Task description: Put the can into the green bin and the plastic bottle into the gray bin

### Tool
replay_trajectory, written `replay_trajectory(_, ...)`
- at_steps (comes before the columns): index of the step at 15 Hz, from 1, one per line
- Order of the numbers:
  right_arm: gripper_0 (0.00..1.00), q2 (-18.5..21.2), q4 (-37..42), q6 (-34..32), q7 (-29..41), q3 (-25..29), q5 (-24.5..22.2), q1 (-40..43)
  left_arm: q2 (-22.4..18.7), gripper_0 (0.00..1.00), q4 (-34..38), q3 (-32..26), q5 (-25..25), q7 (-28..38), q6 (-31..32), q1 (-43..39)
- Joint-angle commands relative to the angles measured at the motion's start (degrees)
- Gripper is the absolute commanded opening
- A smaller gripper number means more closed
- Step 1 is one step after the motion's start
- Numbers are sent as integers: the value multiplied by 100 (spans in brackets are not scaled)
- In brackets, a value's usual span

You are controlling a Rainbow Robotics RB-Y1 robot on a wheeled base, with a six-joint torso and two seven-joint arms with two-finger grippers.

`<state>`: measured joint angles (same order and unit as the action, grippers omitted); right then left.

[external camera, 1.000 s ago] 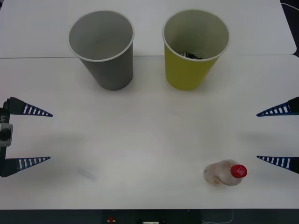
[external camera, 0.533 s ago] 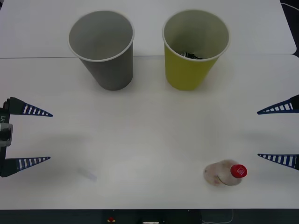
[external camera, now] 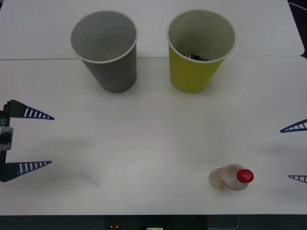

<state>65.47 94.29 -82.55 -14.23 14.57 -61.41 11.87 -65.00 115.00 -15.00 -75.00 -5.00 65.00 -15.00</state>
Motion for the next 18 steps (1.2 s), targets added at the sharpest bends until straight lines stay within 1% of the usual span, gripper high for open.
replay_trajectory(1, 100, -70, -403, -341, -405, 2, 33, 17, 0, 100, 0, 0, 0, 0, 0, 0)
replay_trajectory(4, 100, -307, -798, -464, -950, -7, 33, 96, 0, 100, 0, 0, 0, 0, 0, 0)
replay_trajectory(7, 100, -500, -1044, -578, -1064, -16, 77, 184, 0, 100, 0, 0, 0, 0, 0, 0)
replay_trajectory(11, 100, -931, -1449, -710, -1213, -104, 130, 193, 0, 100, 0, 0, 0, 0, 0, 0)
replay_trajectory(18, 100, -1713, -1765, -482, -1424, -332, 130, 140, 0, 100, 0, 0, 0, 0, 0, 0)
